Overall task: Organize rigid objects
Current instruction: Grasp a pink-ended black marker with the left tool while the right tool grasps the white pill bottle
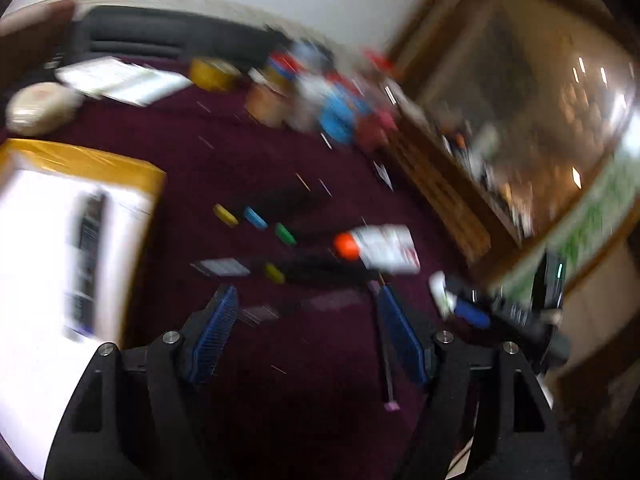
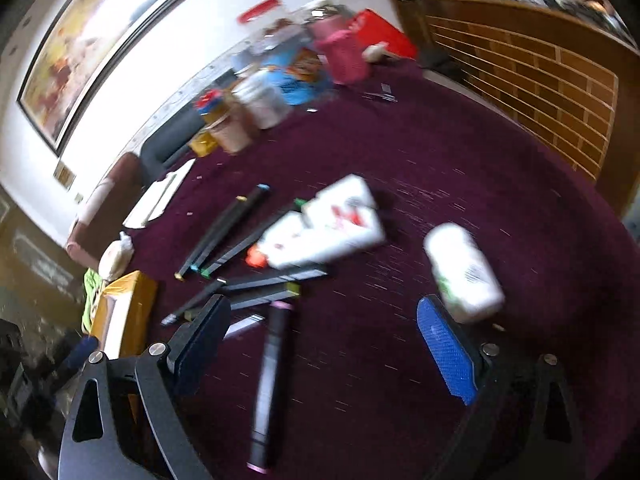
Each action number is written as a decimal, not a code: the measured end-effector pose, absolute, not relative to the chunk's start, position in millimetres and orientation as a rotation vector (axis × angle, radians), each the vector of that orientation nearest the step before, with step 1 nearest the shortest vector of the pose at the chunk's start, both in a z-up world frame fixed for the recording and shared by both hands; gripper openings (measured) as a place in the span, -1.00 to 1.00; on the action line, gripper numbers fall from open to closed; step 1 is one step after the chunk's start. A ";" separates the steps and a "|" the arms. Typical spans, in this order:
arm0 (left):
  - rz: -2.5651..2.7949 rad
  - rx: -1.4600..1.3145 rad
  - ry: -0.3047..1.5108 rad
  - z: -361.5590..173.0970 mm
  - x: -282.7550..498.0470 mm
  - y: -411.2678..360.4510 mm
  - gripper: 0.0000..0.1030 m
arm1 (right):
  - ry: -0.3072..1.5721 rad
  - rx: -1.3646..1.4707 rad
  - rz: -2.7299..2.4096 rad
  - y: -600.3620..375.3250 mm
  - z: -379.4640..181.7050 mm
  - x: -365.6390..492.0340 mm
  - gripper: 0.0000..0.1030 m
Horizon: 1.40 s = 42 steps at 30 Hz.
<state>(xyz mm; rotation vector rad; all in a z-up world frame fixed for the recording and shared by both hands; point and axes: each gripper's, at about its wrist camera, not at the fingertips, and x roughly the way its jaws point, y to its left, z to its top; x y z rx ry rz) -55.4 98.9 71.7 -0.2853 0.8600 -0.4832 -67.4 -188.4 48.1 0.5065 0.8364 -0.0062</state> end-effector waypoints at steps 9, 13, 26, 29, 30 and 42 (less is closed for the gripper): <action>-0.491 0.093 0.924 31.8 -60.4 -41.8 0.39 | 0.805 0.493 -0.074 -242.3 42.8 -94.0 0.78; -0.451 0.249 0.897 15.2 -60.6 -64.0 -0.43 | 0.826 0.457 -0.083 -253.6 41.7 -92.3 0.78; -0.527 0.018 1.007 4.4 -60.1 -24.3 -0.77 | 0.934 0.252 -0.057 -232.8 27.1 -46.2 0.75; -0.522 -0.003 1.014 9.3 -60.2 -23.3 -0.77 | 0.946 0.242 -0.061 -231.0 24.9 -43.9 0.75; -0.516 -0.008 1.015 10.3 -59.4 -24.3 -0.77 | 0.950 0.234 -0.070 -230.6 24.5 -43.3 0.75; -0.526 0.024 0.988 14.9 -67.0 -29.2 -0.76 | 1.028 0.153 -0.095 -219.9 14.4 -28.9 0.07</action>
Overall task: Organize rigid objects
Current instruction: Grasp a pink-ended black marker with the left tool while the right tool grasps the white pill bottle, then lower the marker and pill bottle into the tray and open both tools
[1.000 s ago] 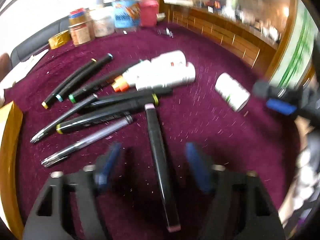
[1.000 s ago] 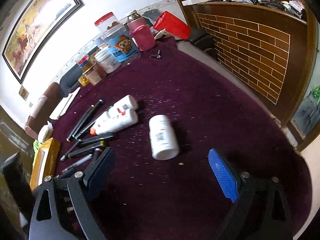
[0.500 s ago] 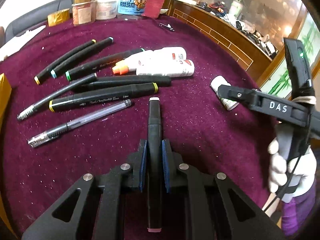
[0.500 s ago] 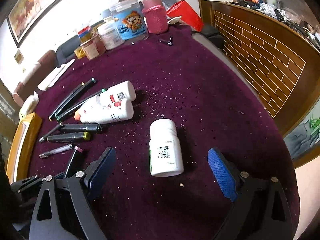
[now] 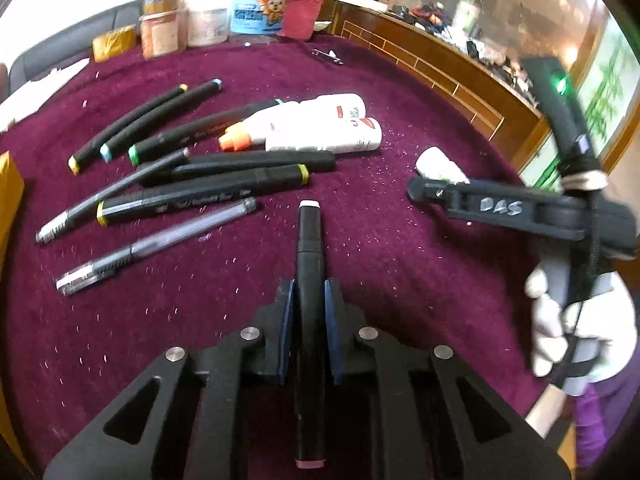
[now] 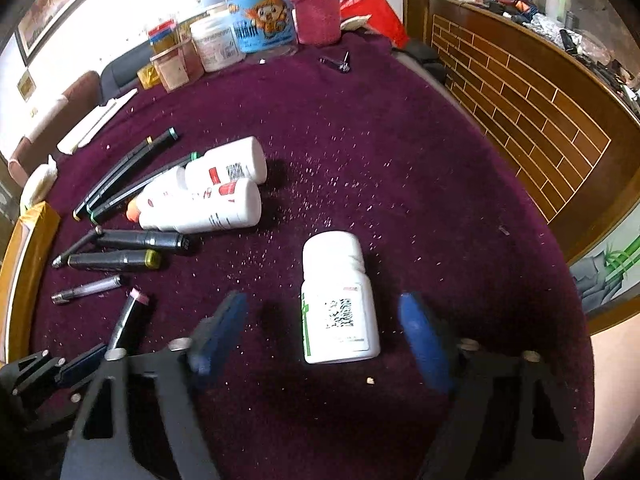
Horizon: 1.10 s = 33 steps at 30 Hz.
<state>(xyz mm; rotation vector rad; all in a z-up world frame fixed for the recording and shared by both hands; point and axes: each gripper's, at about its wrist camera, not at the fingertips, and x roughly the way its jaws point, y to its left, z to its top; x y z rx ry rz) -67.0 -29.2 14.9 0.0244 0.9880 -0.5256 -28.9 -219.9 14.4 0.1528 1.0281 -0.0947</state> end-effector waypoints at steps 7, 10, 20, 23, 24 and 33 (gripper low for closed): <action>-0.554 -0.110 0.944 35.0 -80.7 11.1 -0.76 | 1.022 0.169 -0.072 -218.5 21.9 -43.5 -0.43; -0.572 -0.194 0.902 50.7 -91.0 40.7 -0.76 | 1.013 0.238 -0.005 -213.5 30.0 -54.2 -0.43; -0.405 -0.341 0.793 86.0 -98.8 179.5 -0.76 | 0.985 0.357 0.324 -134.6 68.1 -64.7 -0.43; -0.304 -0.360 0.789 86.0 -92.3 225.8 -0.76 | 1.009 0.356 0.427 -91.5 72.9 -55.2 -0.43; -0.278 -0.370 0.794 85.1 -88.2 242.1 -0.76 | 1.026 0.358 0.469 -72.2 72.9 -50.7 -0.43; -0.162 -0.454 0.888 52.0 -27.0 315.8 -0.76 | 1.136 0.360 0.625 65.4 60.2 0.7 -0.42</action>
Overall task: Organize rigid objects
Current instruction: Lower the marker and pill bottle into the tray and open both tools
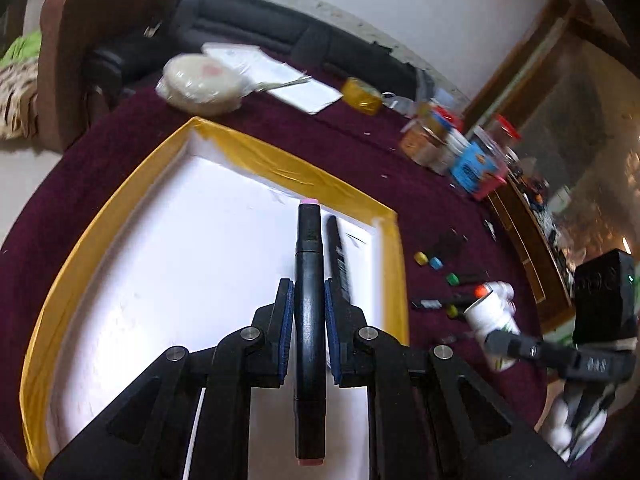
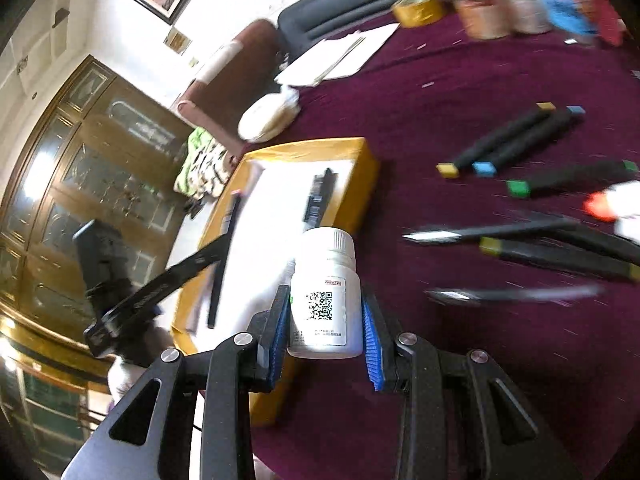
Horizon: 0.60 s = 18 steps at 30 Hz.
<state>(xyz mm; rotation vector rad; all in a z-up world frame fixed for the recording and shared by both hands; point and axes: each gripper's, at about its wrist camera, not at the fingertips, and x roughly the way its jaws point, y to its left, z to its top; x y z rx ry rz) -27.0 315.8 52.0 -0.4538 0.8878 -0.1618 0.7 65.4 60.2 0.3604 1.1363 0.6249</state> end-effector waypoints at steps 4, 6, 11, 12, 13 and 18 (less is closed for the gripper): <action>-0.139 -0.472 0.932 34.6 -3.5 327.2 -0.76 | 1.180 0.358 0.628 114.4 47.5 26.5 -0.42; -0.127 -0.480 0.949 26.5 5.4 328.8 -0.76 | 1.199 0.345 0.618 133.1 40.9 36.4 -0.42; -0.097 -0.539 0.968 11.6 16.0 339.7 -0.76 | 1.232 0.321 0.575 165.9 25.4 63.2 -0.42; -0.094 -0.546 0.964 11.6 14.4 341.5 -0.76 | 1.239 0.323 0.571 168.4 22.2 67.6 -0.42; -0.093 -0.551 0.958 12.6 13.6 344.1 -0.75 | 1.244 0.324 0.567 169.3 20.3 70.9 -0.42; -0.094 -0.533 0.923 27.3 1.3 346.8 -0.33 | 1.234 0.328 0.557 169.4 19.2 78.4 -0.37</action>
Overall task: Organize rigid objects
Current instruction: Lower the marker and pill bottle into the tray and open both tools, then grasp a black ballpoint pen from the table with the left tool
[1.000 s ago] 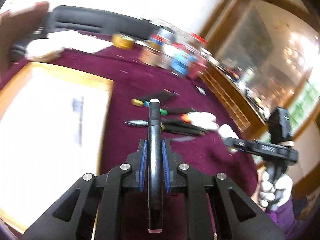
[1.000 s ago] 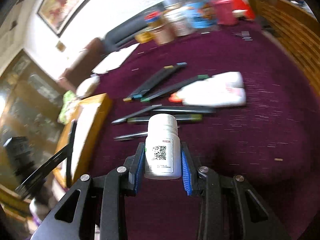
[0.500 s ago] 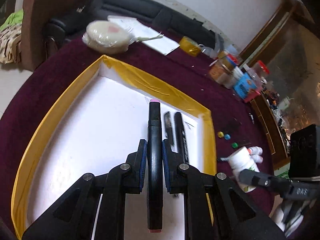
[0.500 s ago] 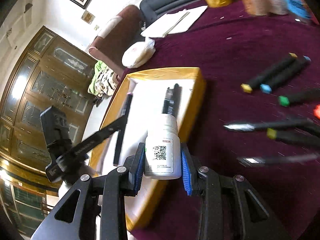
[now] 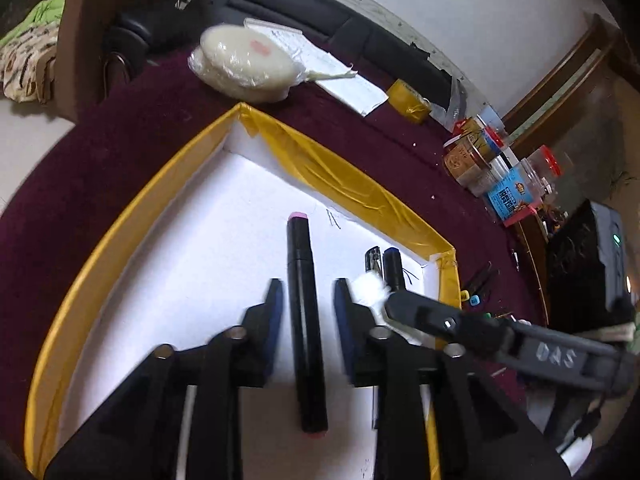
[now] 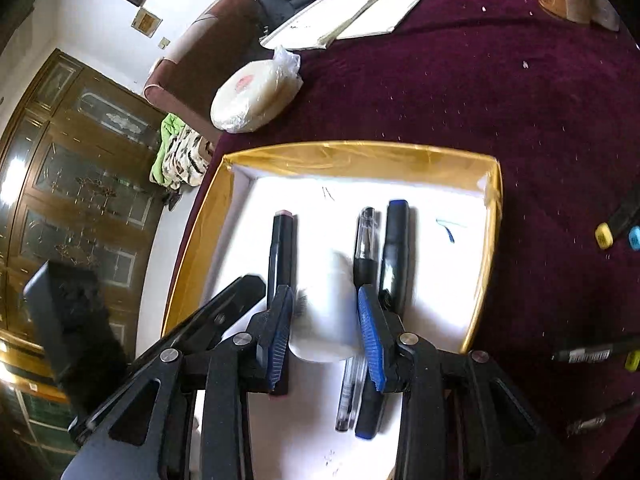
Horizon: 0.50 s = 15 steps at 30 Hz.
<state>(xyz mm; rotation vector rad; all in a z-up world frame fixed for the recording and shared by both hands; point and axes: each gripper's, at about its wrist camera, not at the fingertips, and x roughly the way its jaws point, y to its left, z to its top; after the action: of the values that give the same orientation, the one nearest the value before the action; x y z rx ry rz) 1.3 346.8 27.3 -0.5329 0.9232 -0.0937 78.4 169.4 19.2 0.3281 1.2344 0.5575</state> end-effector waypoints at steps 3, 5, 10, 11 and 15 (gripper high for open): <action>-0.085 -0.509 0.891 39.0 -8.8 344.4 -0.27 | 1.223 0.326 0.551 163.5 24.4 76.3 -0.26; -0.089 -0.476 0.871 49.1 -17.7 337.6 -0.27 | 1.202 0.338 0.568 153.5 30.8 71.5 -0.26; -0.120 -0.403 0.833 71.7 -32.1 311.9 -0.12 | 1.051 0.278 0.546 106.2 66.4 46.0 -0.24; -0.144 -0.388 0.824 77.7 -34.6 301.2 -0.02 | 1.001 0.255 0.518 87.3 76.6 35.7 -0.16; -0.241 -0.341 0.835 86.8 -34.4 256.3 0.04 | 0.857 0.250 0.376 16.3 92.9 8.9 0.09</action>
<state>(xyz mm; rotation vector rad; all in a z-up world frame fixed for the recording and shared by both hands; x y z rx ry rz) -34.4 256.3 86.8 -0.3408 0.8350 -0.2407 8.9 16.3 92.9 0.2498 0.8569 0.3756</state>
